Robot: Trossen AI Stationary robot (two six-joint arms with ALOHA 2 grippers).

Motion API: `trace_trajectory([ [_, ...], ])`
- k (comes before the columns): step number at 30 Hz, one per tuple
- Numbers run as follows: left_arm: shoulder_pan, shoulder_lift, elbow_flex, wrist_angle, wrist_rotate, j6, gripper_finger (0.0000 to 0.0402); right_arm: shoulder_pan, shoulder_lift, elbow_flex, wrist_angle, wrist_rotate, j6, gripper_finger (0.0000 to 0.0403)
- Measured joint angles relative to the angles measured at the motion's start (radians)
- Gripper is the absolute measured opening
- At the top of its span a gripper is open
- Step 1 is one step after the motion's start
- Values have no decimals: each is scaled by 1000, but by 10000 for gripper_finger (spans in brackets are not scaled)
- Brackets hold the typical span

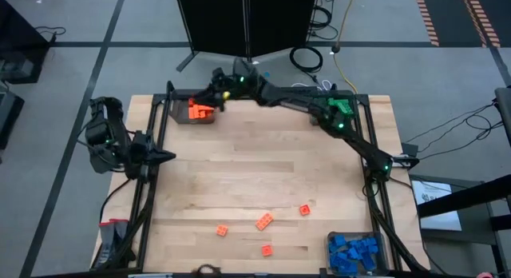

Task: Sort blocks
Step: Put the orange game piece into the top left black bin

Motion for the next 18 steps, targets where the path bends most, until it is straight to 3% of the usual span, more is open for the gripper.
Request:
trace_trajectory([
  [4,-9,-75,6,128,222,185,0,6,-119,-1,-371,-338,-143,168],
  [7,-8,-133,7,270,393,252,0,55,-217,-2,-759,-428,-368,152],
  [9,-8,-163,7,344,503,283,0,94,-279,-1,-1044,-366,-581,142],
  [11,-8,-179,-5,398,572,352,0,138,-322,0,-1346,-217,-794,134],
  [14,-8,-209,-43,380,569,392,0,215,-338,-1,-1697,17,-976,126],
  [16,-8,-240,-93,398,533,402,0,254,-334,-7,-1836,41,-1014,122],
  [18,-8,-256,-162,453,519,404,0,278,-342,-54,-1827,-9,-992,119],
])
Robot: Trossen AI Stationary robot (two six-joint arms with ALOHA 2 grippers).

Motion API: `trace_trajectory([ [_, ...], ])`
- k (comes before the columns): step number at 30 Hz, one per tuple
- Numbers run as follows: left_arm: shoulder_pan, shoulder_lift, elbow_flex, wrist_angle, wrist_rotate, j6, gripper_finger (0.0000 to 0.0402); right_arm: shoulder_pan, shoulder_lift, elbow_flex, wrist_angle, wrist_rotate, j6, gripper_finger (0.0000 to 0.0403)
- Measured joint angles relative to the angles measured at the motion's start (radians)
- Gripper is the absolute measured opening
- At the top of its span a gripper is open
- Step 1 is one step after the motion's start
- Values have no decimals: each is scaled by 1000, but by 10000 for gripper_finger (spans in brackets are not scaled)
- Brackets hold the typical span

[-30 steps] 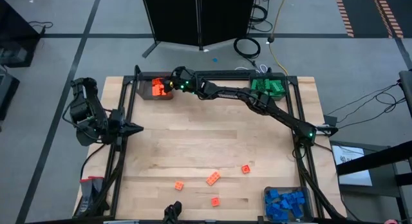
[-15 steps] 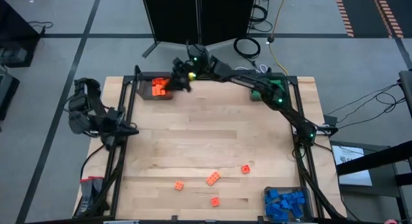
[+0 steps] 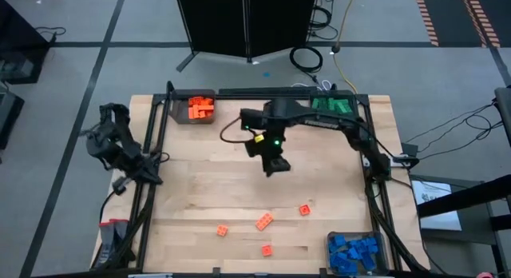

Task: Sort blocks
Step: Put the orange game piece into the top left black bin

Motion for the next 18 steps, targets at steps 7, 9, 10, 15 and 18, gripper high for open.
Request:
trace_trajectory([
  [7,1,-1,-257,407,37,-5,0,45,-285,-466,46,15,144,99],
  [9,1,-1,-318,539,50,15,0,60,-444,-667,157,25,255,92],
  [10,1,-1,-344,590,61,26,0,71,-529,-770,221,39,328,90],
  [15,1,-2,-395,709,62,110,0,158,-937,-1195,689,264,779,83],
  [18,1,-2,-397,723,56,134,0,235,-1060,-1383,1009,387,933,82],
])
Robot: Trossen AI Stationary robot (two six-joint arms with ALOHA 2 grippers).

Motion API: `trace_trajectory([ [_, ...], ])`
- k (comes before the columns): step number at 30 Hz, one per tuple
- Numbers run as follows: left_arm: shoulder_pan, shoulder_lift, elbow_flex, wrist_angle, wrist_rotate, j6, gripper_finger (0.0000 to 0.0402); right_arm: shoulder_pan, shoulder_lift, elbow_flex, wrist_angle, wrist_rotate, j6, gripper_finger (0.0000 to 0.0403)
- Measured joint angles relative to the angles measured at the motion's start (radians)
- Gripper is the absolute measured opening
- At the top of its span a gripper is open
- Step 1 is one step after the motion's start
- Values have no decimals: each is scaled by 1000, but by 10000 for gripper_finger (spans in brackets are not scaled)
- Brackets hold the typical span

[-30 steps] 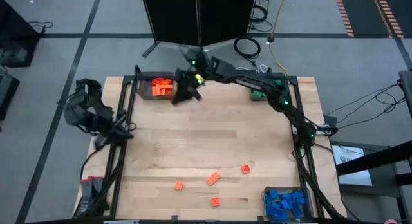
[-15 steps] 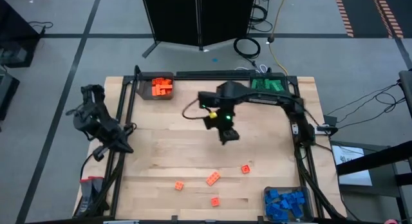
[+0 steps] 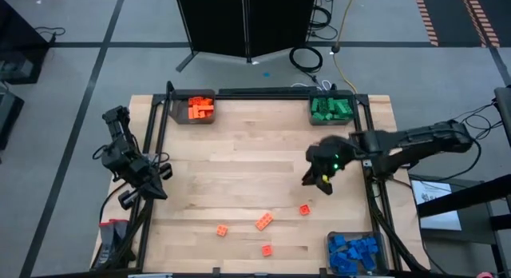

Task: Sort blocks
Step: Put the orange game piece into the top left black bin

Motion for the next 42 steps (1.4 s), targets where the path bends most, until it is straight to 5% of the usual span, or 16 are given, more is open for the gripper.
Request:
trace_trajectory([
  [4,1,0,-11,0,-6,-30,0,95,-1,-140,145,54,29,82],
  [10,1,0,-68,-63,-65,-186,0,181,111,-169,186,51,22,95],
  [22,1,1,-72,-51,-85,-499,0,246,213,-168,220,51,-142,215],
  [42,1,1,-72,-61,-145,-476,0,275,455,-168,255,131,-193,288],
])
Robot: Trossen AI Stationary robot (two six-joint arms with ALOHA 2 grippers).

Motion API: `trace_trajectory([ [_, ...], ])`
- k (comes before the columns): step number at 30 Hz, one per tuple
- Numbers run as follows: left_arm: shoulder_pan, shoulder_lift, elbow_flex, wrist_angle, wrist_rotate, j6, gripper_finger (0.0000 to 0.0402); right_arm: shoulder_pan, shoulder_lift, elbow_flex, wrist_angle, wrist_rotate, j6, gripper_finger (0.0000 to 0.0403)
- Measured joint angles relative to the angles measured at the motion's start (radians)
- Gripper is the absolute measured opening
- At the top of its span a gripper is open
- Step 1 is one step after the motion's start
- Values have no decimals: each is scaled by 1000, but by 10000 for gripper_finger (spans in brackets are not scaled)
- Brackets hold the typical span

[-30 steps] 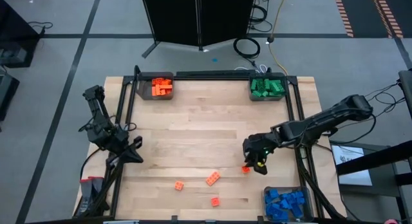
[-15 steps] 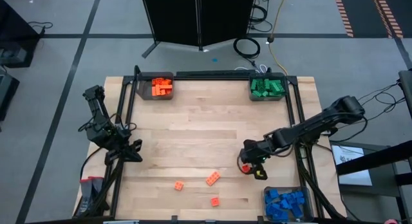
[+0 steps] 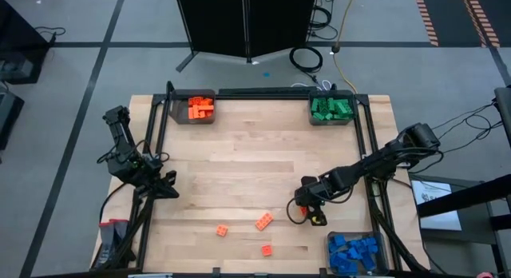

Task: Sort blocks
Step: Put the orange game piece into the top left black bin

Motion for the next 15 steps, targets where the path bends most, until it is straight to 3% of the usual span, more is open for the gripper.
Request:
trace_trajectory([
  [6,0,1,0,-1,-89,98,0,0,26,0,8,116,39,249],
  [15,0,4,0,-4,-125,217,0,-2,63,2,40,141,90,122],
])
